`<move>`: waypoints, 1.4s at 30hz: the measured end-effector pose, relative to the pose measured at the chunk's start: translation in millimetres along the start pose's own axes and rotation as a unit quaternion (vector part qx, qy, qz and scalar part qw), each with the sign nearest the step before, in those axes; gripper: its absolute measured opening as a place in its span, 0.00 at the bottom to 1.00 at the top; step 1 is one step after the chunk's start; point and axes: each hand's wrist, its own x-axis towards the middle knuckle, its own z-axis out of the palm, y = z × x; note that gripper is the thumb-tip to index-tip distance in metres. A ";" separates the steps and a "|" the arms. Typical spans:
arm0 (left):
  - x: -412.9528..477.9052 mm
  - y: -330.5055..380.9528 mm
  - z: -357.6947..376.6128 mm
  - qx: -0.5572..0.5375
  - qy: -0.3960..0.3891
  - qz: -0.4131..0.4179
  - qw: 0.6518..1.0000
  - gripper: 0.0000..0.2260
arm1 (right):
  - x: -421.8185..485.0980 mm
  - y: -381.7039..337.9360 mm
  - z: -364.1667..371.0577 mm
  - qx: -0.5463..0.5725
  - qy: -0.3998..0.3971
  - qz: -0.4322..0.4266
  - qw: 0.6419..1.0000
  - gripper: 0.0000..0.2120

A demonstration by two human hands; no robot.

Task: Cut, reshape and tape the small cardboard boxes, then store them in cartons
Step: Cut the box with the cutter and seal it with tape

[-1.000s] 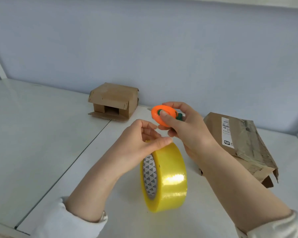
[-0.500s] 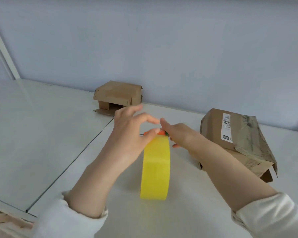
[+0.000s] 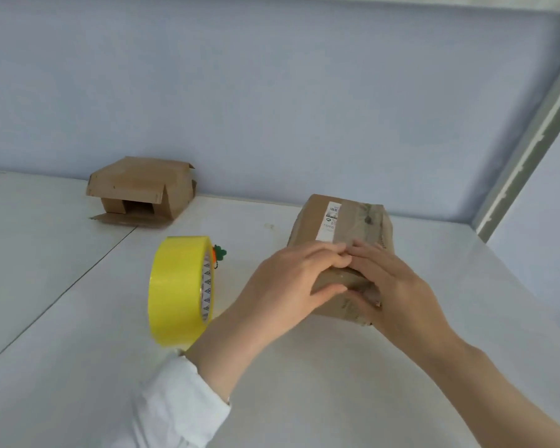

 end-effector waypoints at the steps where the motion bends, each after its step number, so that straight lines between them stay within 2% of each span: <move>1: -3.1 -5.5 7.2 -0.014 0.008 0.005 1.000 0.14 | -2.5 4.7 0.5 -0.012 -0.023 -0.029 0.999 0.21; 3: -7.8 -12.2 17.0 -0.030 0.050 0.012 0.998 0.14 | -0.9 13.0 -10.1 0.056 -0.062 -0.037 0.996 0.27; 4: -7.3 -11.7 19.8 -0.034 0.074 0.011 0.997 0.14 | 1.9 17.5 -20.1 0.130 -0.070 -0.009 0.989 0.30; 6: 0.1 -7.1 21.6 -0.023 0.092 -0.010 0.995 0.16 | 7.3 28.6 -32.0 0.194 -0.072 0.041 0.978 0.34; 9: 20.1 2.3 25.2 0.047 0.030 -0.031 0.998 0.24 | 5.9 39.4 -24.8 0.103 -0.106 0.057 0.987 0.42; 11: 22.4 -1.3 19.6 0.016 -0.024 -0.022 0.999 0.23 | 0.1 29.7 -26.7 0.051 -0.062 0.061 0.995 0.38; 13: 14.9 -10.8 -1.5 -0.043 -0.070 -0.028 0.996 0.17 | -5.1 11.5 -46.5 0.047 -0.056 0.063 0.995 0.34; 15: 5.5 -14.9 -29.5 -0.063 -0.103 -0.065 0.991 0.11 | -7.9 -0.9 -70.9 0.124 -0.104 0.071 0.984 0.28; 16: 2.9 -13.0 -41.4 -0.074 -0.113 -0.092 0.987 0.12 | -6.0 0.0 -79.7 0.178 -0.110 0.092 0.974 0.26; 18: 9.8 3.2 -50.7 -0.123 -0.089 -0.149 0.977 0.14 | 4.1 14.2 -88.0 0.233 -0.075 0.146 0.959 0.21; 19: 18.8 12.9 -45.3 -0.140 -0.067 -0.165 0.974 0.15 | 10.8 23.1 -86.8 0.215 -0.071 0.161 0.961 0.20; 21: 37.9 30.2 -21.0 -0.067 -0.084 -0.153 0.982 0.19 | 22.7 30.7 -75.6 0.152 -0.139 0.152 0.967 0.22; 23: 47.7 36.8 11.9 0.069 -0.173 -0.139 0.973 0.24 | 24.2 34.3 -55.2 0.043 -0.262 0.110 0.958 0.26; 25: 47.7 33.4 27.7 0.164 -0.245 -0.153 0.943 0.25 | 23.2 35.8 -42.8 -0.048 -0.324 0.086 0.941 0.26; 28: 55.6 33.7 15.3 0.146 -0.281 -0.168 0.934 0.25 | 36.8 32.5 -53.2 -0.030 -0.365 0.106 0.924 0.25; 30: 64.7 35.1 9.8 0.108 -0.255 -0.187 0.943 0.25 | 44.7 31.1 -58.1 0.002 -0.342 0.125 0.931 0.25; 32: 64.1 34.7 16.6 0.144 -0.223 -0.180 0.947 0.24 | 42.5 31.3 -52.7 -0.035 -0.313 0.114 0.942 0.24; 34: 55.6 33.8 28.6 0.171 -0.218 -0.178 0.944 0.24 | 34.7 32.8 -42.4 -0.071 -0.327 0.108 0.936 0.25; 37: 58.0 32.3 28.9 0.166 -0.222 -0.187 0.943 0.24 | 36.2 31.9 -44.3 -0.061 -0.338 0.116 0.932 0.25; 42: 58.6 35.6 27.5 0.173 -0.206 -0.200 0.942 0.24 | 35.2 28.2 -45.0 -0.071 -0.318 0.113 0.939 0.25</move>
